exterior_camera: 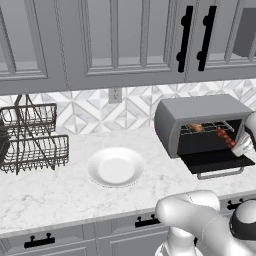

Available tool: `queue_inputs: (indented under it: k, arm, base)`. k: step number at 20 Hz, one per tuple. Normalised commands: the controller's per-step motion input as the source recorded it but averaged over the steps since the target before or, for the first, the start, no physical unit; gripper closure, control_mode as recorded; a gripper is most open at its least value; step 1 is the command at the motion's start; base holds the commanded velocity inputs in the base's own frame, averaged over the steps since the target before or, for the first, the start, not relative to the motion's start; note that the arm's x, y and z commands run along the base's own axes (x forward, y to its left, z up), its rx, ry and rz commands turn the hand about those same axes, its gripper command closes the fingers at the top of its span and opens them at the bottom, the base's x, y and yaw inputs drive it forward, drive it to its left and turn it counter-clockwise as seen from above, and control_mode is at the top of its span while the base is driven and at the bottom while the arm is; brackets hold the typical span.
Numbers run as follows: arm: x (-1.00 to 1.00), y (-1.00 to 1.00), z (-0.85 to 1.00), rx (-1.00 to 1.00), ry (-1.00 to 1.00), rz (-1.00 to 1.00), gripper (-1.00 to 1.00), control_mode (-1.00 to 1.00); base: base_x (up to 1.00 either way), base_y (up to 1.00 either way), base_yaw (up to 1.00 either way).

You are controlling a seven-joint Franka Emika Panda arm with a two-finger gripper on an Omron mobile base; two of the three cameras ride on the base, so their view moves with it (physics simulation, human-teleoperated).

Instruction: Pick up the kebab skewer and baguette bread, and place them inside the toaster oven. Close the toaster oven door and start by setting the timer.

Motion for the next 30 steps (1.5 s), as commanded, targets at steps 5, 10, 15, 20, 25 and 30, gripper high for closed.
queue_inputs:
  k: [5,10,15,20,25,30]
  arm:
    - [0.28,-0.37,-0.25,0.0,0.0,0.0,1.0,-1.0]
    - [0.34,-0.22,-0.16,0.0,-0.02,0.0,1.0,-1.0]
    - [0.52,0.0,0.0,0.0,-0.05,0.0,1.0,-1.0]
    - [0.59,0.0,0.0,0.0,-0.03,0.0,1.0,-1.0]
    - [0.45,-0.02,-0.14,0.0,0.0,0.0,1.0,-1.0]
    - [0.38,-0.02,-0.06,0.0,0.0,0.0,1.0,-1.0]
  base:
    - [0.0,0.0,0.0]
    - [0.0,0.0,0.0]
    - [0.0,0.0,0.0]
    - [0.0,0.0,0.0]
    - [0.0,0.0,0.0]
    - [0.0,0.0,0.0]
